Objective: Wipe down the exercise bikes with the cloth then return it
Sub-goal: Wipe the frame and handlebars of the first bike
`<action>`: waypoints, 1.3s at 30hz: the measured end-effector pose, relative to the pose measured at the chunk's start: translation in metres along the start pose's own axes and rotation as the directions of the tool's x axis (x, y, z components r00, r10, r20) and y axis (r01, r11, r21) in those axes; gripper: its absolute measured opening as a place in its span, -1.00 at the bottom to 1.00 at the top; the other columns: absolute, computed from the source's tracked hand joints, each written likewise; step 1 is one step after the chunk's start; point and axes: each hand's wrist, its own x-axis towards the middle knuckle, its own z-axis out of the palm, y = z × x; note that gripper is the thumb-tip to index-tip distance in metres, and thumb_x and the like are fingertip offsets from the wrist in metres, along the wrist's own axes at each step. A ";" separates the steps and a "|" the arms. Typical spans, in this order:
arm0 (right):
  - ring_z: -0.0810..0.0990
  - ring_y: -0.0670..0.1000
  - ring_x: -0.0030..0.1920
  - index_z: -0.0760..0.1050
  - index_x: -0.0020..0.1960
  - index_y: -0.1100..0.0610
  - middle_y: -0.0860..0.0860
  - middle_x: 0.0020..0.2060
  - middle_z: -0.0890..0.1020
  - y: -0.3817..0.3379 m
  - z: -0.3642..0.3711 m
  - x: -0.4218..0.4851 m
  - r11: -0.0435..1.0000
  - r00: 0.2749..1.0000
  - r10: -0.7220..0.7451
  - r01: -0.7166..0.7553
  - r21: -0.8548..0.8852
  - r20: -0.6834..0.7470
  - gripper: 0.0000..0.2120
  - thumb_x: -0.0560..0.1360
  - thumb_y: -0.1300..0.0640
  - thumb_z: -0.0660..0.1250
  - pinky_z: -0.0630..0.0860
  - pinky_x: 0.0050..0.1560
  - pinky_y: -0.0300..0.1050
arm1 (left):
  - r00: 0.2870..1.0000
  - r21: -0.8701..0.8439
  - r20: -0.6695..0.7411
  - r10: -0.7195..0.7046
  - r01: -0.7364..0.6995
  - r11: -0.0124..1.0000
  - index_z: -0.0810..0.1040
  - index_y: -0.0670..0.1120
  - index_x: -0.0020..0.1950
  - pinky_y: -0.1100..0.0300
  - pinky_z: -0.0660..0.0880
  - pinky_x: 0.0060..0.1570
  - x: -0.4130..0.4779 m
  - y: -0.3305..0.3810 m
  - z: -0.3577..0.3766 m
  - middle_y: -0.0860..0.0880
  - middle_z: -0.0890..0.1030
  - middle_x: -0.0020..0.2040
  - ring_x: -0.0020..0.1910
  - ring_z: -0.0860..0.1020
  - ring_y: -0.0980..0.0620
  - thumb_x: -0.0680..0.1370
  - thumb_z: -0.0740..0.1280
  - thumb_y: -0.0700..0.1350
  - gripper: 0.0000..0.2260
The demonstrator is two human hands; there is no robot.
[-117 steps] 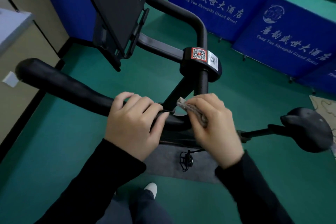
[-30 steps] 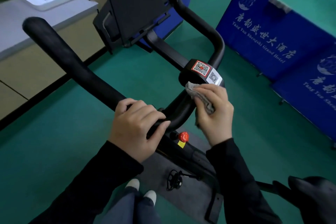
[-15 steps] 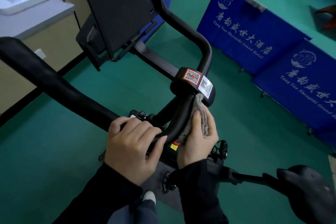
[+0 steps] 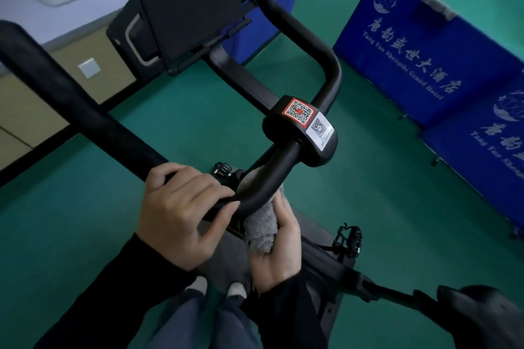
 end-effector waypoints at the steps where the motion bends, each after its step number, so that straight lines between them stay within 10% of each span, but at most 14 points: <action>1: 0.56 0.15 0.07 0.43 0.32 0.33 0.25 0.11 0.55 -0.004 -0.001 0.001 0.999 1.000 0.027 -0.027 -0.025 0.015 -0.65 0.61 0.18 0.14 0.42 0.27 0.08 | 1.000 -0.004 0.006 -0.011 0.011 1.000 0.63 -0.06 -0.21 0.13 0.22 0.06 0.001 0.001 0.000 0.06 0.62 -0.24 -0.21 0.55 0.01 0.54 0.26 0.01 -0.75; 6: 0.51 0.23 0.13 0.38 0.30 0.45 0.36 0.19 0.50 -0.016 -0.015 -0.003 0.973 0.987 0.129 -0.107 -0.202 0.098 -0.62 0.57 0.22 0.17 0.38 0.31 0.17 | 0.998 -0.007 0.039 -0.052 0.052 0.999 0.62 -0.08 -0.21 0.10 0.25 0.06 0.000 0.005 -0.003 0.04 0.62 -0.24 -0.22 0.55 -0.01 0.54 0.25 0.02 -0.75; 9: 0.61 0.19 -0.01 0.57 0.09 0.34 0.31 0.05 0.63 -0.036 -0.028 -0.010 0.867 0.993 -0.111 0.114 -0.485 0.035 -0.81 0.53 0.30 0.26 0.53 0.10 0.13 | 0.995 -0.024 0.069 -0.077 0.079 0.997 0.63 -0.08 -0.22 0.08 0.26 0.06 0.001 0.009 -0.005 0.04 0.62 -0.25 -0.22 0.57 -0.02 0.53 0.27 0.01 -0.75; 12: 0.64 -0.03 -0.13 0.63 -0.10 0.04 -0.01 -0.18 0.69 -0.063 -0.026 -0.008 0.379 0.819 -0.494 0.506 -0.775 0.294 -0.86 0.51 0.23 0.33 0.55 -0.09 -0.13 | 0.991 -0.036 0.083 -0.110 0.113 0.993 0.64 -0.09 -0.21 0.07 0.28 0.08 0.003 0.013 -0.008 0.04 0.63 -0.25 -0.20 0.57 -0.03 0.52 0.28 0.01 -0.76; 14: 0.62 -0.05 -0.10 0.61 -0.04 0.14 0.00 -0.15 0.66 -0.076 -0.012 0.000 -0.013 0.629 -0.488 0.688 -0.726 0.605 -0.88 0.49 0.25 0.32 0.53 -0.06 -0.14 | 0.988 -0.034 0.091 -0.125 0.129 0.991 0.62 -0.09 -0.22 0.07 0.29 0.09 0.004 0.014 -0.009 0.03 0.62 -0.24 -0.19 0.57 -0.03 0.51 0.28 0.02 -0.76; 17: 0.58 0.07 -0.02 0.61 0.01 0.28 0.09 -0.08 0.63 -0.095 0.020 0.016 -0.409 0.415 -0.192 0.790 -0.457 0.889 -0.87 0.49 0.36 0.33 0.49 0.06 -0.10 | 0.983 -0.018 0.122 -0.136 0.140 0.990 0.59 -0.10 -0.23 0.05 0.32 0.10 0.005 0.013 -0.012 0.02 0.60 -0.24 -0.19 0.55 -0.04 0.51 0.28 0.04 -0.75; 20: 0.54 0.18 -0.04 0.61 -0.01 0.31 0.15 -0.12 0.62 -0.110 0.055 0.033 -0.595 0.432 0.275 0.778 -0.201 0.859 -0.85 0.52 0.34 0.27 0.48 0.04 0.06 | 0.978 -0.010 0.154 -0.144 0.147 0.989 0.57 -0.10 -0.24 0.07 0.31 0.11 0.004 0.012 -0.013 0.02 0.57 -0.25 -0.18 0.54 -0.04 0.51 0.28 0.06 -0.73; 28: 0.58 0.06 -0.01 0.63 -0.03 0.18 0.04 -0.10 0.66 -0.088 0.094 0.030 -0.490 0.492 0.719 0.860 -0.143 0.491 -0.83 0.46 0.32 0.30 0.47 0.07 -0.10 | 0.977 -0.024 0.157 -0.147 0.152 0.988 0.55 -0.12 -0.25 0.09 0.30 0.07 0.000 0.009 -0.013 0.00 0.53 -0.30 -0.23 0.51 -0.08 0.51 0.27 0.06 -0.72; 35: 0.62 0.07 0.00 0.62 0.02 0.10 0.06 -0.07 0.68 -0.100 0.114 0.040 -0.675 0.686 0.640 0.717 -0.174 0.345 -0.85 0.51 0.17 0.30 0.52 0.08 -0.05 | 0.979 -0.042 0.138 -0.147 0.154 0.987 0.54 -0.10 -0.26 0.11 0.29 0.07 -0.001 0.007 -0.010 0.02 0.51 -0.31 -0.24 0.50 -0.06 0.51 0.27 0.07 -0.73; 39: 0.61 0.05 0.01 0.62 0.05 0.11 0.05 -0.05 0.68 -0.099 0.111 0.040 -0.666 0.682 0.642 0.723 -0.185 0.351 -0.85 0.52 0.15 0.32 0.49 0.10 -0.06 | 0.980 -0.042 0.132 -0.150 0.156 0.987 0.54 -0.09 -0.26 0.11 0.31 0.06 -0.003 0.006 -0.009 0.03 0.51 -0.31 -0.25 0.49 -0.05 0.50 0.28 0.07 -0.73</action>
